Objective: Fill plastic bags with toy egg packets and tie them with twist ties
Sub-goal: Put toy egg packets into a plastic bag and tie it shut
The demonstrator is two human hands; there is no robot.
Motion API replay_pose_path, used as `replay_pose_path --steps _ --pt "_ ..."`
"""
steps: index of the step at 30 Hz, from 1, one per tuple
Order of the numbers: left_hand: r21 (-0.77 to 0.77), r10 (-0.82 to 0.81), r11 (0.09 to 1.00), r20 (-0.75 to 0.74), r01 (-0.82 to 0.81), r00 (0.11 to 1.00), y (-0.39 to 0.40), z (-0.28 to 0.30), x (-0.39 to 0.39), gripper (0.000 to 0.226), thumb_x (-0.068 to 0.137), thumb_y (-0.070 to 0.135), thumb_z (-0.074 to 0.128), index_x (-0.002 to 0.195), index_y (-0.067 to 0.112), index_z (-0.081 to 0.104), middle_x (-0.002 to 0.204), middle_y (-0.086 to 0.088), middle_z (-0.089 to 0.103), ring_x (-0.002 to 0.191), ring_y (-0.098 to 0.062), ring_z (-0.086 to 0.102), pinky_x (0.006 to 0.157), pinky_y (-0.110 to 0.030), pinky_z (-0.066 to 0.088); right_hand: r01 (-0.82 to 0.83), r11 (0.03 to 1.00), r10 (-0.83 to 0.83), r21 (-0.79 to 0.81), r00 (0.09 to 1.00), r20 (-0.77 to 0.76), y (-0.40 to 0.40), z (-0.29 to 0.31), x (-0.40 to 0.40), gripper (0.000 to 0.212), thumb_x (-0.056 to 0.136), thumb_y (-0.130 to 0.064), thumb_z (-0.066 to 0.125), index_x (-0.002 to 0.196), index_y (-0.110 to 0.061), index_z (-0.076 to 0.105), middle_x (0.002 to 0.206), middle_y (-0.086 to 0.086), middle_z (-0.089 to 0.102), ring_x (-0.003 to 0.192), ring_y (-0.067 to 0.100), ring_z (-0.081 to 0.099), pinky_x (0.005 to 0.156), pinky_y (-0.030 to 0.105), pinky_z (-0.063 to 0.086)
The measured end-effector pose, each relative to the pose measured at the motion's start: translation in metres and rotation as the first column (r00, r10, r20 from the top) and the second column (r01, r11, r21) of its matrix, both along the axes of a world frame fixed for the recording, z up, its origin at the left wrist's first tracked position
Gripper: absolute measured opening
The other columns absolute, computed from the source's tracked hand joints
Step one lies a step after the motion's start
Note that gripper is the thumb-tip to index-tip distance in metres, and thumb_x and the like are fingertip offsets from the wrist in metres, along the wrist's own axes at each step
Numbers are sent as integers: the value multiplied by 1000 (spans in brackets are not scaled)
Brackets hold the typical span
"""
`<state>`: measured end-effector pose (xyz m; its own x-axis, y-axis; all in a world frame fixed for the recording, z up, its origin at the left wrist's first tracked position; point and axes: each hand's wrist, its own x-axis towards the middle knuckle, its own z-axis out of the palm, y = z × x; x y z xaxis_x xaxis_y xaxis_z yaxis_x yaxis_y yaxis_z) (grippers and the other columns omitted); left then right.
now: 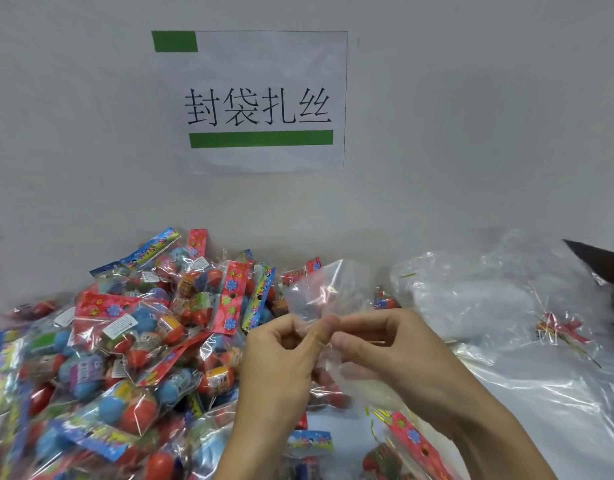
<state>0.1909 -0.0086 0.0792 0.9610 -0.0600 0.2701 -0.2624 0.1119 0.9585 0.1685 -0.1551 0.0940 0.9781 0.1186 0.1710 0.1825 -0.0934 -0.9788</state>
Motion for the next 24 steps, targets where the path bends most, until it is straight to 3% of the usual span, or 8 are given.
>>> replay_pose_path --steps 3,6,10,13,18,21,23,24 --pt "-46 -44 998 -30 43 999 -2 -2 0 40 70 43 76 48 18 53 43 -4 49 34 -15 48 36 -20 39 -1 999 1 -49 1000 16 2 -1 0 10 86 -15 77 94 -15 81 92 3 79 92 16 75 83 27 59" --pt "-34 -57 998 -32 56 998 1 -3 2 45 66 46 77 55 10 54 43 -8 49 33 -19 49 35 -19 37 100 993 -99 -57 995 15 4 0 2 3 80 -13 81 78 -15 81 79 2 78 78 13 75 69 18 55" --pt "178 -28 984 -3 28 1000 17 1 3 41 60 49 80 52 16 58 44 -6 53 37 -17 52 39 -24 44 312 942 -311 -128 950 27 1 -1 4 17 78 -13 83 70 -27 80 68 -4 75 65 4 70 60 19 51" --pt "466 212 843 173 -269 962 38 1 10 47 68 38 86 49 13 52 45 -6 58 37 -10 49 47 -23 44 614 784 -612 -87 789 52 -23 -4 6 25 77 -5 81 60 -23 78 56 -5 70 48 2 60 54 22 47" --pt "528 392 629 418 -570 820 32 -1 10 45 80 16 81 50 16 47 44 2 46 41 -9 37 44 -14 29 712 681 -683 -170 701 203 -28 -2 4 25 80 -6 75 63 -25 73 61 -17 69 60 2 65 57 16 45" --pt "457 321 736 414 -499 852 24 2 8 34 83 22 77 59 22 52 50 7 51 48 -7 46 47 -15 39 660 735 -623 -157 748 229 -24 1 4 17 85 -12 66 75 -26 69 68 -11 69 62 11 66 57 23 47" --pt "460 278 785 336 -414 900 22 6 6 30 78 34 82 84 33 52 71 11 59 63 -1 55 53 -14 44 630 754 -589 -185 774 233 -24 2 4 15 87 -14 65 79 -27 66 69 -6 68 61 18 65 56 26 49" --pt "473 275 786 309 -398 911 20 6 5 43 75 39 83 97 38 46 86 14 58 76 0 55 59 -14 45 631 747 -583 -209 773 252 -24 2 4 16 87 -13 66 80 -28 65 69 -6 67 60 15 63 54 21 47"
